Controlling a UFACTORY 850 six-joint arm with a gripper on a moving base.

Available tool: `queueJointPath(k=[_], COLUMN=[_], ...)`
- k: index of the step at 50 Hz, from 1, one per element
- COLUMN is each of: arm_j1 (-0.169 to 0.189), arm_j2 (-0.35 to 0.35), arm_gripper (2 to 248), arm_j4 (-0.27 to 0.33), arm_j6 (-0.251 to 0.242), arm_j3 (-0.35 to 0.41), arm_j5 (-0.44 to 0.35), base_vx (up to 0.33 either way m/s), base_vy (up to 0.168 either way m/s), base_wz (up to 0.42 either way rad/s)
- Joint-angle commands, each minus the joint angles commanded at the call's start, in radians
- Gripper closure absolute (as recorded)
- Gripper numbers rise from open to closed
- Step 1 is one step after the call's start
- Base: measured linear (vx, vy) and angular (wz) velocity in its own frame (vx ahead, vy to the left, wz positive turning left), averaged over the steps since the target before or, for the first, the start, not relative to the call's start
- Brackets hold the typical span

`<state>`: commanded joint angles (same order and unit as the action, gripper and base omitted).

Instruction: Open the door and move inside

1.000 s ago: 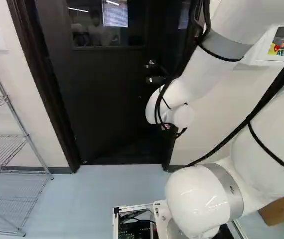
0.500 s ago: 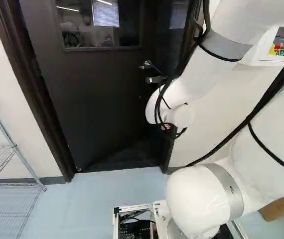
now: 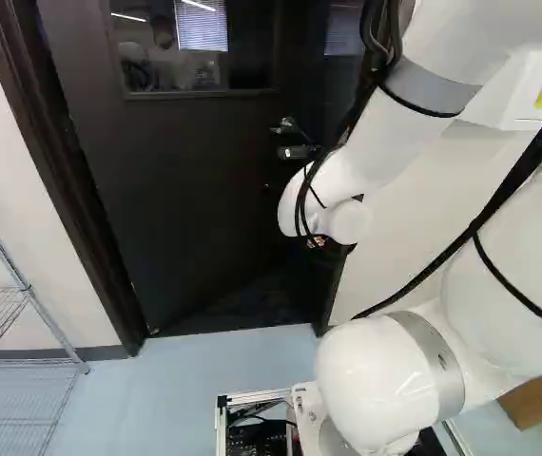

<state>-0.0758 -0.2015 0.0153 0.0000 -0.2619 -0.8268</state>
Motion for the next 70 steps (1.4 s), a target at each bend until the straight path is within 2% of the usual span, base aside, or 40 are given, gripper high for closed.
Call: queueJointPath(k=[70], arm_j1=[0.0], arm_j2=[0.0], arm_gripper=[3], arm_j4=[0.0], arm_j6=[0.0], arm_j3=[0.0], arm_j5=[0.0], base_vx=[0.124], base_vy=[0.086], base_wz=[-0.02])
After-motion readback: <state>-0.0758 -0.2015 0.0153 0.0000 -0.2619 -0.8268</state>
